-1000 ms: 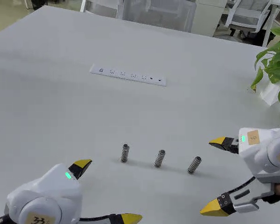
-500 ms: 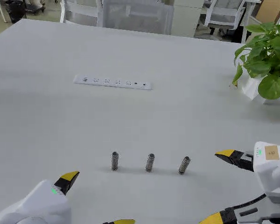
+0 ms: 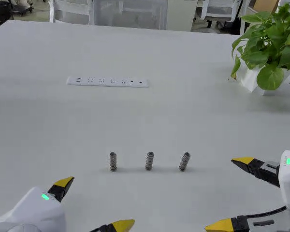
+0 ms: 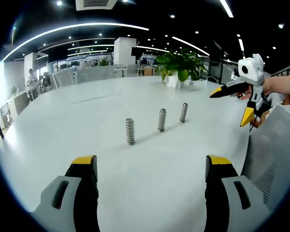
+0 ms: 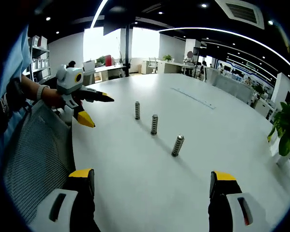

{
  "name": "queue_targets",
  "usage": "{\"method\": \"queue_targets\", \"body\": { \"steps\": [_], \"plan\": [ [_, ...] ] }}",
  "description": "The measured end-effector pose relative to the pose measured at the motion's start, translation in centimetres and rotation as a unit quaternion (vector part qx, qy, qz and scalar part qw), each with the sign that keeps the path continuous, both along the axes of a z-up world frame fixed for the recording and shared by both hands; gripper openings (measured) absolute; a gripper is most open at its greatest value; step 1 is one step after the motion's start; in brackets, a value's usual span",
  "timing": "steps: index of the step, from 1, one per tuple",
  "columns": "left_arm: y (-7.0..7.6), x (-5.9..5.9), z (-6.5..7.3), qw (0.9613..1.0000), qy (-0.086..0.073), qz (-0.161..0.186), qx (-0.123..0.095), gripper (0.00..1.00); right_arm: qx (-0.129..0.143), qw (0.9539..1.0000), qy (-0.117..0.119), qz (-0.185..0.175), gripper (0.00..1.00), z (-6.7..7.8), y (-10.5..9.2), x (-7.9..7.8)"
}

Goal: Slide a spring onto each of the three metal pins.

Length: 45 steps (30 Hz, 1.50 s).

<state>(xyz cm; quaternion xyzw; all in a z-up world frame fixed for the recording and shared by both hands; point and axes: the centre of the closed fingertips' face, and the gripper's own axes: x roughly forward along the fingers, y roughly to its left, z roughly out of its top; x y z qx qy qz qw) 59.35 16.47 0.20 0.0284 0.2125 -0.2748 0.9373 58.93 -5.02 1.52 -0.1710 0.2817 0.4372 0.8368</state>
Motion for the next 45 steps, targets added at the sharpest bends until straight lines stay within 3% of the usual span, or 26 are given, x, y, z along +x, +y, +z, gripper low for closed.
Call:
{"method": "queue_targets", "body": {
  "steps": [6,17,26,40,43,45],
  "plan": [
    [0.0,-0.1,0.0,1.0,0.002,-0.002,0.004,0.91,0.01,0.9997,0.003,-0.022,0.99,-0.2,-1.0,-1.0],
    [0.2,-0.3,0.3,0.9999,0.003,-0.005,0.01,0.91,0.022,0.9982,-0.008,-0.055,0.99,0.2,-2.5,-1.1],
    [0.2,-0.8,0.2,0.9999,0.012,-0.003,0.01,0.92,0.031,0.9972,-0.023,-0.065,0.99,0.7,-2.7,-1.0],
    [0.1,-1.4,0.0,0.9998,0.017,-0.005,0.008,0.91,0.033,0.9974,-0.016,-0.062,0.99,0.5,-2.5,-1.3],
    [0.1,-1.4,0.0,0.9998,0.014,-0.005,0.013,0.91,0.037,0.9971,-0.02,-0.063,0.99,0.7,-2.5,-1.3],
    [0.1,-1.4,0.9,1.0,0.007,0.002,0.005,0.91,0.037,0.9971,-0.02,-0.063,0.99,0.9,-2.5,-1.3]
  ]
}}
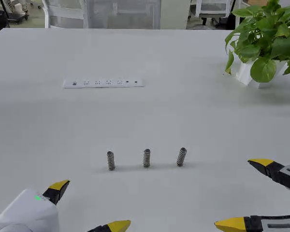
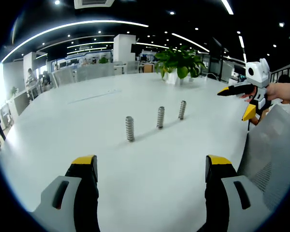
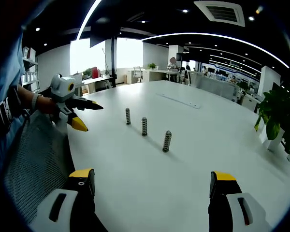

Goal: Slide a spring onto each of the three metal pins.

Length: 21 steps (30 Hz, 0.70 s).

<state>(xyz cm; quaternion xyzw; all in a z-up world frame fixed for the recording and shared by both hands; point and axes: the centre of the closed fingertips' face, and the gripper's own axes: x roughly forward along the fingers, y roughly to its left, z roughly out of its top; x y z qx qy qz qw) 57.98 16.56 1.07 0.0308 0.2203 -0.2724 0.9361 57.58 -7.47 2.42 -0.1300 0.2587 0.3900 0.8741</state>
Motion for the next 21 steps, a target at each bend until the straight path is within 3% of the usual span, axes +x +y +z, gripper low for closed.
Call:
{"method": "queue_targets", "body": {
  "steps": [2,3,6,7,8,10,11,12,16,18,21],
  "plan": [
    [-0.2,0.0,0.7,1.0,-0.006,-0.001,-0.003,0.91,0.004,0.9997,-0.021,-0.008,0.99,1.1,0.0,0.4],
    [-0.1,0.0,0.7,0.9999,-0.005,-0.004,0.008,0.91,0.014,0.9995,-0.025,-0.011,0.99,1.6,0.1,0.4],
    [-0.2,0.2,0.6,0.9999,-0.007,-0.008,0.006,0.91,0.025,0.9988,-0.038,-0.019,0.99,2.2,0.2,0.4],
    [-0.2,0.2,0.4,0.9999,0.004,-0.007,0.006,0.9,0.032,0.9985,-0.035,-0.027,0.99,2.3,0.2,0.4],
    [-0.3,-0.1,0.5,0.9998,0.017,-0.009,0.009,0.9,0.031,0.999,-0.012,-0.031,0.99,1.8,0.2,-0.2],
    [-0.7,-0.1,1.3,0.9996,-0.01,-0.024,0.012,0.89,0.029,0.999,-0.023,-0.024,0.99,1.8,0.5,-0.4],
    [-0.8,-0.4,0.9,0.9995,0.004,-0.028,0.015,0.89,0.028,0.9991,-0.025,-0.022,0.99,1.6,0.7,-0.4],
    [-0.8,-0.4,0.8,0.9994,0.007,-0.029,0.016,0.89,0.03,0.999,-0.023,-0.024,0.99,1.4,0.7,-0.3],
    [-0.7,-0.4,0.7,0.9995,0.008,-0.028,0.014,0.9,0.027,0.999,-0.02,-0.03,0.99,0.6,0.6,0.3],
    [-0.5,-0.4,0.3,0.999,0.015,-0.033,0.026,0.9,0.034,0.9986,-0.02,-0.034,0.99,0.9,0.7,0.6],
    [-0.1,0.0,0.4,0.9992,0.014,-0.03,0.022,0.9,0.035,0.9986,-0.023,-0.032,0.99,1.4,1.1,0.8]
  ]
}}
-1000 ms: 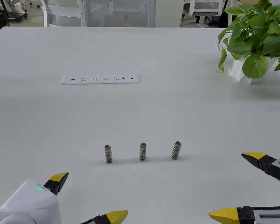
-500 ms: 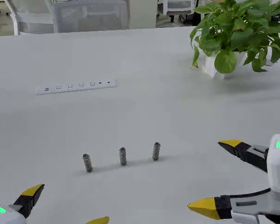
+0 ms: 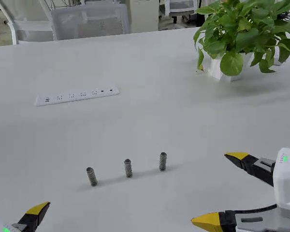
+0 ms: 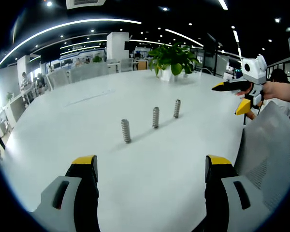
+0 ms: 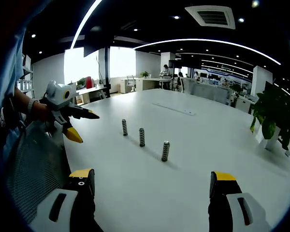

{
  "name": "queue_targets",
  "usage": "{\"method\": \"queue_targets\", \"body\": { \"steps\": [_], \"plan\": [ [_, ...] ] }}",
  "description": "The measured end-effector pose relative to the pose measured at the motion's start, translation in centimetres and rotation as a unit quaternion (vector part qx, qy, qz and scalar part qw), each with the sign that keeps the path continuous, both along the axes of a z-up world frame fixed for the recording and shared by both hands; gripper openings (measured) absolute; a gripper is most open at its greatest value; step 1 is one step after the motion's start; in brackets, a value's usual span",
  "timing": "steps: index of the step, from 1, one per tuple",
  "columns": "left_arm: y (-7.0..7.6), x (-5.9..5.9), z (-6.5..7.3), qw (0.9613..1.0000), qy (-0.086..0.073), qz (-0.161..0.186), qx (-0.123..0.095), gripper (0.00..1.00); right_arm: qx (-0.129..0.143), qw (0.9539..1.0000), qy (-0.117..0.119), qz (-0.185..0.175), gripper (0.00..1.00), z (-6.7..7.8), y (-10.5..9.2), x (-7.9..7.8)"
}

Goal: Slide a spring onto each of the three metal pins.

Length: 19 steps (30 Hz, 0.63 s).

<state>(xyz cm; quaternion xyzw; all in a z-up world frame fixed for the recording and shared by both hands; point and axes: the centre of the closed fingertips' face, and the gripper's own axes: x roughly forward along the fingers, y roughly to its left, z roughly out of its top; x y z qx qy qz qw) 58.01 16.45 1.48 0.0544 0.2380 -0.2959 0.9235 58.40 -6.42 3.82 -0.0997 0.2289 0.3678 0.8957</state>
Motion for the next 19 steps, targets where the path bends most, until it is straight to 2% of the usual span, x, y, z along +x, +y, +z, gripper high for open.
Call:
{"method": "queue_targets", "body": {
  "steps": [7,11,15,17,19],
  "plan": [
    [0.4,0.8,-0.3,1.0,0.0,0.005,-0.008,0.91,-0.002,1.0,-0.005,-0.004,0.99,0.5,0.2,0.7],
    [0.4,0.7,-0.3,0.9999,-0.003,0.005,-0.008,0.91,-0.006,1.0,-0.004,0.004,0.99,0.6,0.5,0.7],
    [0.4,0.1,-0.5,0.9999,0.002,0.01,-0.011,0.91,-0.007,0.9999,-0.006,0.003,0.99,1.0,0.5,1.0],
    [0.4,0.1,-0.7,0.9998,0.0,0.012,-0.014,0.91,-0.003,0.9999,-0.013,0.003,0.99,1.4,0.6,1.1],
    [0.5,0.0,-1.0,0.9998,0.004,0.015,-0.013,0.91,-0.003,0.9999,-0.012,0.004,0.99,1.4,0.6,1.1]
  ]
}}
